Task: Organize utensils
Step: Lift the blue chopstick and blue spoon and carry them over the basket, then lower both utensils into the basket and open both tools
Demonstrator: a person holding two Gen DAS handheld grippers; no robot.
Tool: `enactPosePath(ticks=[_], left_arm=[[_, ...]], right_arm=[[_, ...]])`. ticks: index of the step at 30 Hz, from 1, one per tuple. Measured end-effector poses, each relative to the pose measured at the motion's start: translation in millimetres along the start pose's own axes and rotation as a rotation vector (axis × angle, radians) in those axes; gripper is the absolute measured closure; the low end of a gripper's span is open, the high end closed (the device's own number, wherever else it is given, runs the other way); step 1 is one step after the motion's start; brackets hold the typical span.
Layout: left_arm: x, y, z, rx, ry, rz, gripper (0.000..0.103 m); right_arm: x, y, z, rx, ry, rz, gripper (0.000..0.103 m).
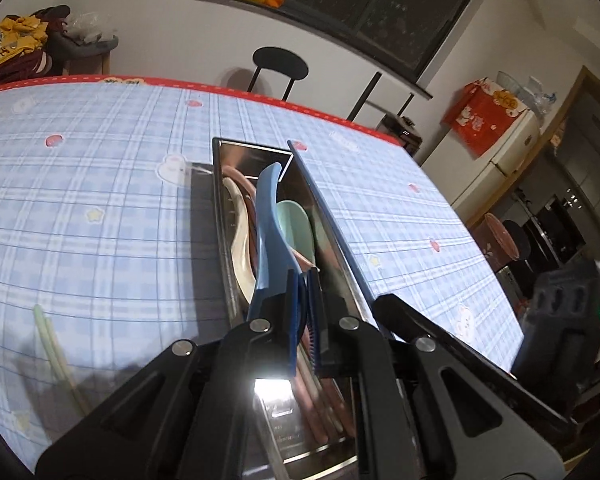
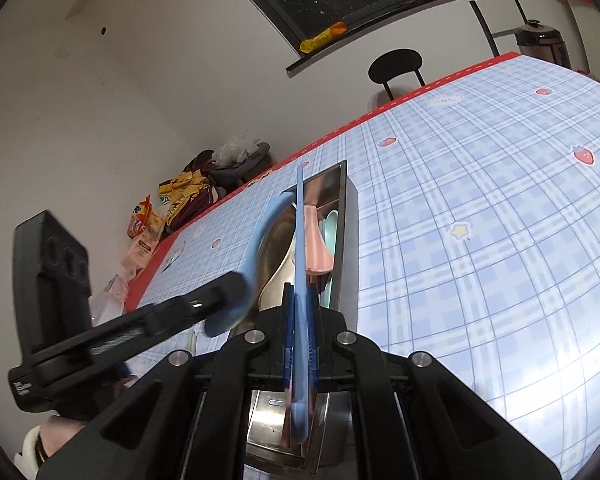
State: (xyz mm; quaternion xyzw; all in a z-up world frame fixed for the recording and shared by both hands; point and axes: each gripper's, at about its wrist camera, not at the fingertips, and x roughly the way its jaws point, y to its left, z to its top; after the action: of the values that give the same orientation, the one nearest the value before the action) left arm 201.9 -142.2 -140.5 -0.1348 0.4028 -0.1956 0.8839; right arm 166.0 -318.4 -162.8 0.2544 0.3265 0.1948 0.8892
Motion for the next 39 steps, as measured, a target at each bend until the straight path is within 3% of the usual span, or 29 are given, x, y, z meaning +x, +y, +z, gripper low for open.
enactPosePath(ticks=[12, 30, 39], left_arm=[[17.6, 7.3, 5.8, -0.022, 0.032, -0.005, 0.093], [-20.1, 24.9, 16.0, -0.023, -0.063, 0.042, 0.083], [-20.3, 24.7, 11.5, -0.005, -0.056, 0.056, 0.081]], right_arm=[[13.4, 1.3, -4.8, -0.005, 0.043, -0.023, 0.096], [22.7, 12.8, -8.7, -0.047, 0.087, -0.011, 0.096], [8.4, 0.7, -3.7, 0.002, 0.018, -0.058, 0.096]])
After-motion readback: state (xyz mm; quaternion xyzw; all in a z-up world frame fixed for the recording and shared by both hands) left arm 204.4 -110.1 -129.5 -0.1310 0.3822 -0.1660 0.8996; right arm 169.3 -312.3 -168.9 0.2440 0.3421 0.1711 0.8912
